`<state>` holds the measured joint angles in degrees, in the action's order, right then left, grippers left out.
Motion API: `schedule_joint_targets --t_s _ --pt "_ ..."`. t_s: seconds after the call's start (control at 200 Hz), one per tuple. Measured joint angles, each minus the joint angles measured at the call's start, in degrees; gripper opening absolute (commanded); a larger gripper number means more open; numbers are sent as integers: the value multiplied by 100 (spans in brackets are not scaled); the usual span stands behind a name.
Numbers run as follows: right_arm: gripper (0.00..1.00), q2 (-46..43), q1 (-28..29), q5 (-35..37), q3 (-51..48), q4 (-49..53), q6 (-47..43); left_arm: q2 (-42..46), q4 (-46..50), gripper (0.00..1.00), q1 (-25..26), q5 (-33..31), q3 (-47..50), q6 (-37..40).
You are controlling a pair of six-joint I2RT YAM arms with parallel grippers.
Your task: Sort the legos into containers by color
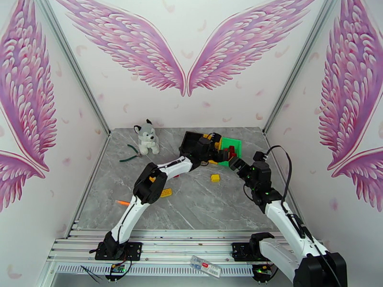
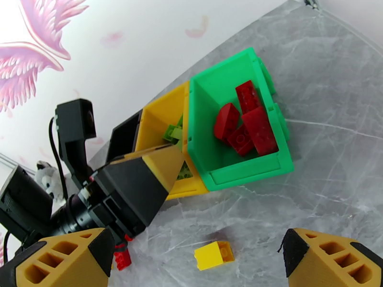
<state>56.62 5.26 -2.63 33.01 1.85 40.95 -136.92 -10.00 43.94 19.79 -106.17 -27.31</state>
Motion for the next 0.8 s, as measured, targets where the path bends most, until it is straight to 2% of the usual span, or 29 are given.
schedule_joint_targets --t_s 0.065,0.17,0.375,0.61,0.8 --pt "100 96 7 -52 -48 -114 -26 437 -61 64 7 -243 601 120" --pt "94 400 153 -90 -70 -269 -79 1224 -125 66 42 -752 1423 361" --pt "89 1670 1001 -170 240 -476 -289 2496 -31 67 127 -2015 2347 748" --pt "92 2776 1991 -15 990 -498 -566 3058 509 70 70 -3556 3357 710" --pt "87 3418 2393 131 1537 -417 -785 3178 973 70 -155 -4138 4214 435"
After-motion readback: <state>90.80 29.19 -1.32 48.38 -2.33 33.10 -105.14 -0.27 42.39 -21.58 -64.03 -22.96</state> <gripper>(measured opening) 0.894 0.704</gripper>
